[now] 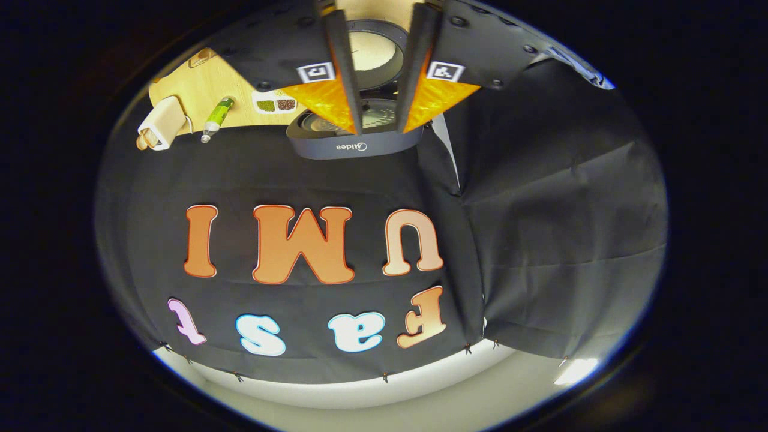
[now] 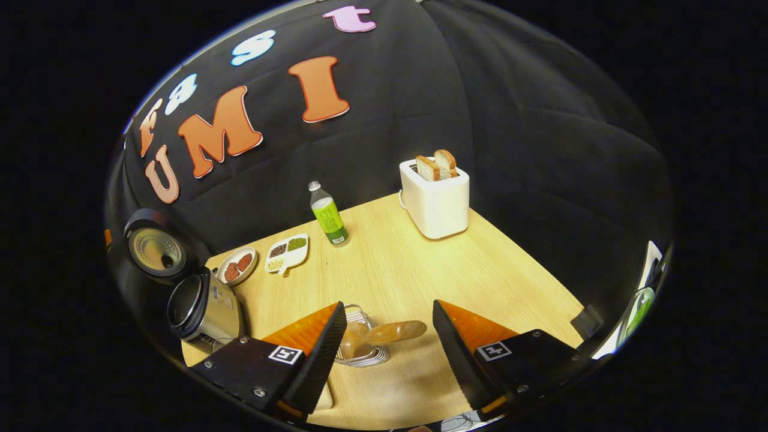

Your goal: Close the left gripper, press the button to open the rice cooker; take a wooden spoon from the chopstick holder with the right hand, scoop a spoonful of rice and pour it into the rice cooker, then put the wooden spoon back into the chopstick holder.

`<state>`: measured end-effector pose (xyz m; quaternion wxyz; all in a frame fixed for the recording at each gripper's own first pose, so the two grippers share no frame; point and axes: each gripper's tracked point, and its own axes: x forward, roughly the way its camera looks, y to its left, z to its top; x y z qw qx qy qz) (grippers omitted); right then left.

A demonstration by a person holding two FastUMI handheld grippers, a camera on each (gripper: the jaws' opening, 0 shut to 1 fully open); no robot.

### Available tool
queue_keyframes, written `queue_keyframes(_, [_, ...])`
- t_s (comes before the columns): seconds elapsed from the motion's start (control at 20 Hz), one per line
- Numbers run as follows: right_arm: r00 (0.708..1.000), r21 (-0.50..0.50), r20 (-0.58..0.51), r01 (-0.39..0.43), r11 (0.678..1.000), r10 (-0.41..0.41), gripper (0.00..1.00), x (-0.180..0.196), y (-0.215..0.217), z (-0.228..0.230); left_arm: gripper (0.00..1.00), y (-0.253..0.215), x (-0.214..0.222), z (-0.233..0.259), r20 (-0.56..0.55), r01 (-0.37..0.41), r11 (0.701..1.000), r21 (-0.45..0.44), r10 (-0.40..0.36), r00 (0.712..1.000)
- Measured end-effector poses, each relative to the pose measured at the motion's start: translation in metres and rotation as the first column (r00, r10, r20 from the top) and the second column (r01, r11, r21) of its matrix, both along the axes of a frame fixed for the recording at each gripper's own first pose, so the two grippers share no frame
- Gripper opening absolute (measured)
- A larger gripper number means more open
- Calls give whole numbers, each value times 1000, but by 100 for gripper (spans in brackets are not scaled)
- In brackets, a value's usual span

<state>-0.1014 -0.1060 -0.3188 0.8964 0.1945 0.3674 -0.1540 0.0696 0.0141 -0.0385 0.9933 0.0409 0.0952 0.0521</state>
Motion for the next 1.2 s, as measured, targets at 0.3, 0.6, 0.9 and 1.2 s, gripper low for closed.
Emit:
queue_keyframes(0.3, [999,77,-36,-26,997,29,90,4,20,-34,87,-1,-27,6,29,-33,999,37,31,999])
queue_keyframes(0.6, [999,127,-12,-46,991,48,67,17,36,-52,84,5,-42,4,22,-45,997,65,44,999])
queue_keyframes(0.9, [998,90,5,-64,994,63,35,28,44,-58,84,5,-44,8,32,-39,997,69,37,999])
queue_keyframes(1.2, [995,60,28,-96,994,94,16,40,58,-48,77,15,-50,19,81,-51,995,80,45,996])
